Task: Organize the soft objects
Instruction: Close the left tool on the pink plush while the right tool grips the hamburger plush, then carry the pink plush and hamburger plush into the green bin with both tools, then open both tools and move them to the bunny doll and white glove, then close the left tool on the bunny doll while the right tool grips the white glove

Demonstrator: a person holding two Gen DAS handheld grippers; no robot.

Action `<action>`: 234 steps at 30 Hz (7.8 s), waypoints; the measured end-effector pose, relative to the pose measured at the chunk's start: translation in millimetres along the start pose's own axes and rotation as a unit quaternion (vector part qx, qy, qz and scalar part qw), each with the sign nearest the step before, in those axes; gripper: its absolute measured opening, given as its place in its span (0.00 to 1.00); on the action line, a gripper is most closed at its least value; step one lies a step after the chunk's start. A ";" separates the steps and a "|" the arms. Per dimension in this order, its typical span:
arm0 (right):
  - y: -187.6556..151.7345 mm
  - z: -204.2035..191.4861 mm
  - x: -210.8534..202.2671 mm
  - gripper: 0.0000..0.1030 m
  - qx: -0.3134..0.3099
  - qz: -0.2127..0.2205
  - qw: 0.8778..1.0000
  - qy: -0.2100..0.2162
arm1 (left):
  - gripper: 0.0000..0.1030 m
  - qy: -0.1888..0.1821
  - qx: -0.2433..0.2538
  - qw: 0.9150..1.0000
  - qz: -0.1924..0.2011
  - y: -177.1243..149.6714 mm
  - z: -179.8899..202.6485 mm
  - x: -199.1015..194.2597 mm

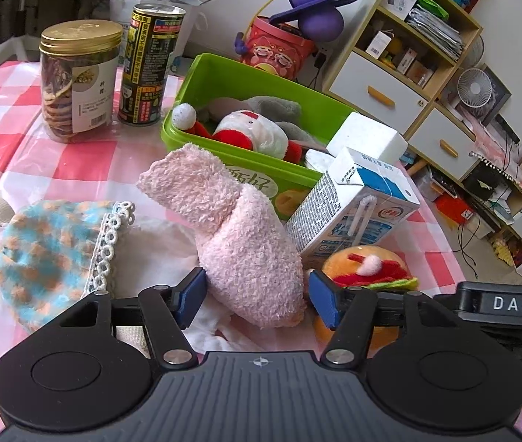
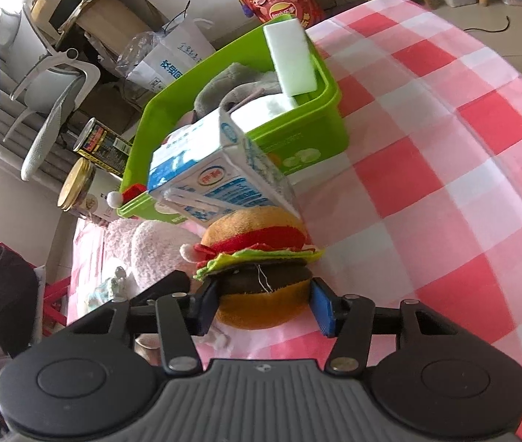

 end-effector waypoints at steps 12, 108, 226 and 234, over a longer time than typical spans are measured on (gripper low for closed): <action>6.2 12.9 -12.6 0.27 -0.013 0.002 1.000 -0.023 | 0.54 -0.014 -0.016 1.000 0.002 3.6 -6.7 -0.9; 165.8 -84.2 57.8 0.33 -0.106 0.084 0.988 0.074 | 0.65 0.117 0.318 0.939 -0.062 160.2 -7.8 111.0; -114.0 -100.0 76.8 0.18 -0.335 0.013 0.939 -0.080 | 0.27 0.116 0.011 0.991 -0.064 -45.5 -133.2 -57.4; -107.3 -99.8 71.6 0.00 -0.292 -0.015 0.954 -0.060 | 0.08 0.102 0.001 0.993 -0.061 -42.2 -132.5 -70.2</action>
Point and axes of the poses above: each gripper's, at about its wrist camera, not at the fingertips, and x roughly the way its jaws point, z to its right, y to its top, the point moved 4 cm from there along x, roughly the way its jaws point, and after that the axes turned 13 degrees about x, right-handed, at the moved point
